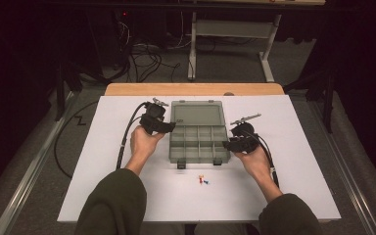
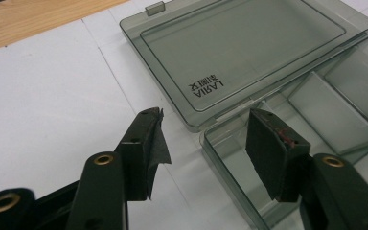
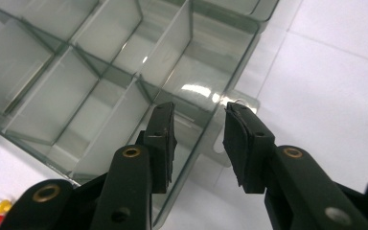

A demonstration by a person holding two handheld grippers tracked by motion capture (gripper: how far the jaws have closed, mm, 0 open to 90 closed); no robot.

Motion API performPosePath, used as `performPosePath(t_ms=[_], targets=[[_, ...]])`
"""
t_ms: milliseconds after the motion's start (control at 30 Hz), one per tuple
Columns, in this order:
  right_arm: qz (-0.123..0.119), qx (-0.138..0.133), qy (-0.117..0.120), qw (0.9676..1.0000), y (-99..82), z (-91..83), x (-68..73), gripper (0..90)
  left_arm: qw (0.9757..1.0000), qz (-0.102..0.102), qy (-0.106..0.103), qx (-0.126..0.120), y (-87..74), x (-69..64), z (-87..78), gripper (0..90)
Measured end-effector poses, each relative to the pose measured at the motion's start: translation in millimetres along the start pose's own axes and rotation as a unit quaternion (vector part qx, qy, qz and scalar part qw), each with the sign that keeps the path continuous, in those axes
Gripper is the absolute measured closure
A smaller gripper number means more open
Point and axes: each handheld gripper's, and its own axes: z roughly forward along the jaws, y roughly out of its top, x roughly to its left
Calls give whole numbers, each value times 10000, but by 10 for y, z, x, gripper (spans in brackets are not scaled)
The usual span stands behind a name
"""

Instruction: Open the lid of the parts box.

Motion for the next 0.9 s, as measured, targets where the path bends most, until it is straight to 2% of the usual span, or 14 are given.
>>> performPosePath(t_ms=[267, 367, 633, 900], targets=[[131, -206, 3, 9997, -93, -113, -84, 608, 9999, -3, -48, -120, -96, -2, -86, 446], [116, -282, 30, 9995, -123, -160, -103, 592, 9999, 81, -64, -83, -112, -18, -137, 435], [139, -546, 95, 9984, -237, -287, -155, 558, 9995, 204, -92, -228, -194, -44, -292, 432], [208, -734, 140, 9970, -372, -397, -235, 521, 9990, 247, -109, -344, -291, -42, -447, 425]])
